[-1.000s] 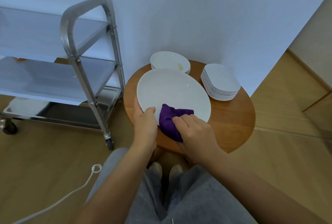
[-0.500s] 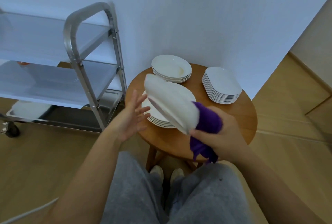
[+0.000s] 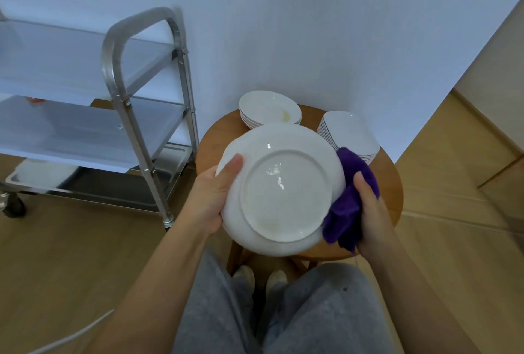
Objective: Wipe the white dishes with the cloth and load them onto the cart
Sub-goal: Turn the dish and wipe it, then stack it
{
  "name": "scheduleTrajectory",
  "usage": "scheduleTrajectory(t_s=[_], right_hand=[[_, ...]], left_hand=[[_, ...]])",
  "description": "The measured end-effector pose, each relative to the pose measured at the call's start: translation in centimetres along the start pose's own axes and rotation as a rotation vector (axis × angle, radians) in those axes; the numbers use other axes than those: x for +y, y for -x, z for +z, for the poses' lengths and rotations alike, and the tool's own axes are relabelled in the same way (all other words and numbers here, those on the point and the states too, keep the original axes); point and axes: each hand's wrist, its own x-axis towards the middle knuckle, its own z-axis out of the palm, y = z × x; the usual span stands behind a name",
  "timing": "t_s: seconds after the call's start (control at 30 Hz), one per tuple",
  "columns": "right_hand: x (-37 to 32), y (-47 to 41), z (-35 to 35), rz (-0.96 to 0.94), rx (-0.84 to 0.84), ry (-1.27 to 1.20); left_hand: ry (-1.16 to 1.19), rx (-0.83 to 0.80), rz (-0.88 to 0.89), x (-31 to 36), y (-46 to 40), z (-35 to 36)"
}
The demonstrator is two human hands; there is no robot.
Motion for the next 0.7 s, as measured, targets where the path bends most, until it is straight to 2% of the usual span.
scheduleTrajectory(t_s=[0.1, 0.17, 0.27, 0.37, 0.53, 0.6, 0.7], right_hand=[[-1.1, -1.1, 1.1, -0.175, -0.008, 0.230], [-1.8, -1.7, 2.2, -0.391, -0.030, 0.524], [-1.7, -1.2, 4.4, -0.610, -0.053, 0.918], [0.4, 0.9, 7.5, -0.784, -0.060, 1.086], [4.7, 4.2, 8.9, -0.777, -0.106, 1.197], [5.6, 5.0, 8.5, -0.851, -0.115, 1.336], [6.2, 5.1, 7.2, -0.917, -0.126, 1.434]], left_hand=[[-0.125, -0.022, 0.010, 0.3, 1.0, 0.6], [-0.157, -0.005, 0.003, 0.2, 1.4, 1.2], [-0.247, 0.076, 0.011, -0.3, 1.4, 2.0], [-0.241, 0.183, 0.006, -1.3, 1.4, 2.9], [0.055, 0.309, -0.060, -2.8, 1.5, 2.8], [0.171, 0.328, -0.095, -3.1, 1.6, 2.3], [0.174, 0.321, -0.080, -3.1, 1.7, 2.0]])
